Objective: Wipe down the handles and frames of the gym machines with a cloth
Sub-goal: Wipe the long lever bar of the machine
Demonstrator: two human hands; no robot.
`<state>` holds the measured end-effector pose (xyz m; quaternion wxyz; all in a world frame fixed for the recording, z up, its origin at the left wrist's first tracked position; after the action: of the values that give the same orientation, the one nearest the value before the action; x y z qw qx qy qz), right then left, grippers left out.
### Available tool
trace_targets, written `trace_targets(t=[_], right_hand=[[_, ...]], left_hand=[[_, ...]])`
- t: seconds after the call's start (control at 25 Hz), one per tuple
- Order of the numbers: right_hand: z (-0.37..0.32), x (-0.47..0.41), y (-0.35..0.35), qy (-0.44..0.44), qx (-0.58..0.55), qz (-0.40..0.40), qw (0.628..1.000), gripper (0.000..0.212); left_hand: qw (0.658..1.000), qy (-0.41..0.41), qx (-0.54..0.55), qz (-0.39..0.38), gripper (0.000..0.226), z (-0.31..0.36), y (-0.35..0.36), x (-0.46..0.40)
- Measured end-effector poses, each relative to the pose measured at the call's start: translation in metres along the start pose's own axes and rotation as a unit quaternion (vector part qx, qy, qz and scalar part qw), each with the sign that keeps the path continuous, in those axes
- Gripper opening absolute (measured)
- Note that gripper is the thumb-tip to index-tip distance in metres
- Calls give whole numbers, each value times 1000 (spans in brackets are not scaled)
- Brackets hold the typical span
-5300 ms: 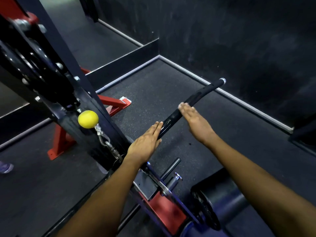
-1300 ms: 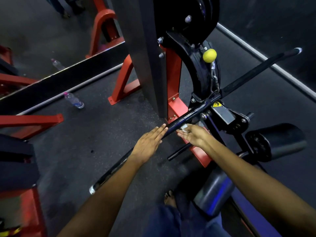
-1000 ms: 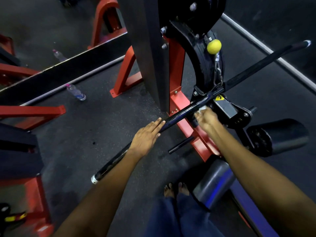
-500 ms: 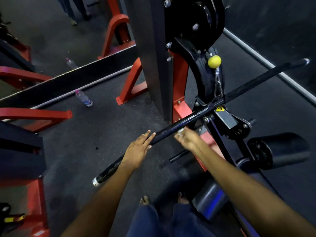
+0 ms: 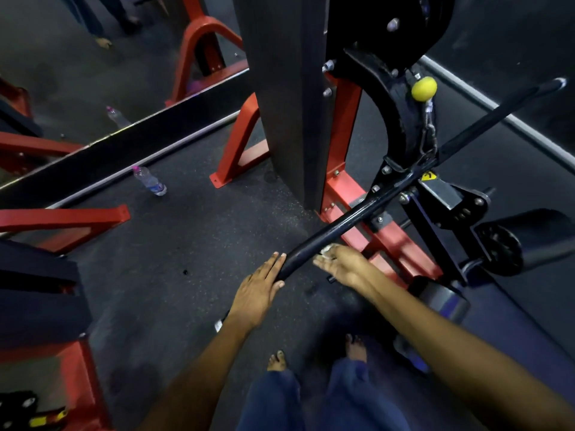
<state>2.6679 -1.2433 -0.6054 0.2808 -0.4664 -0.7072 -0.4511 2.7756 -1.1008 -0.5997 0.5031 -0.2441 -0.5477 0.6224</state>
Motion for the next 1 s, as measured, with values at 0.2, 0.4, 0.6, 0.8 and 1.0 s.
trace_targets(t=[0.2, 0.4, 0.6, 0.8, 1.0], right_hand=[[-39, -6, -16, -91, -131, 55, 986, 37], [73, 24, 27, -36, -40, 9, 998, 34], [-28, 50, -34, -329, 145, 260, 896, 31], [-71, 37, -4, -480, 493, 168, 706, 55], [82, 68, 68, -553, 699, -156, 426, 45]], left_hand=[[999, 24, 13, -21, 61, -23, 7, 21], [997, 21, 53, -46, 60, -43, 14, 38], [995, 14, 87, -45, 60, -52, 15, 48], [994, 3, 73, -87, 68, -66, 32, 60], [992, 7, 82, -92, 65, -63, 31, 59]])
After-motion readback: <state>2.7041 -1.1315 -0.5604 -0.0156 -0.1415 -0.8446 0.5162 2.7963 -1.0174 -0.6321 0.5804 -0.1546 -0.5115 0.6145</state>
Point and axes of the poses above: each hand's wrist, its own x-axis away from the middle knuckle, its own y-axis out of the palm, z = x × y, the point moved 10 cm from there along -x, towards the middle knuckle, and after that the axes turned 11 degrees about -x, right-handed, at the moved point
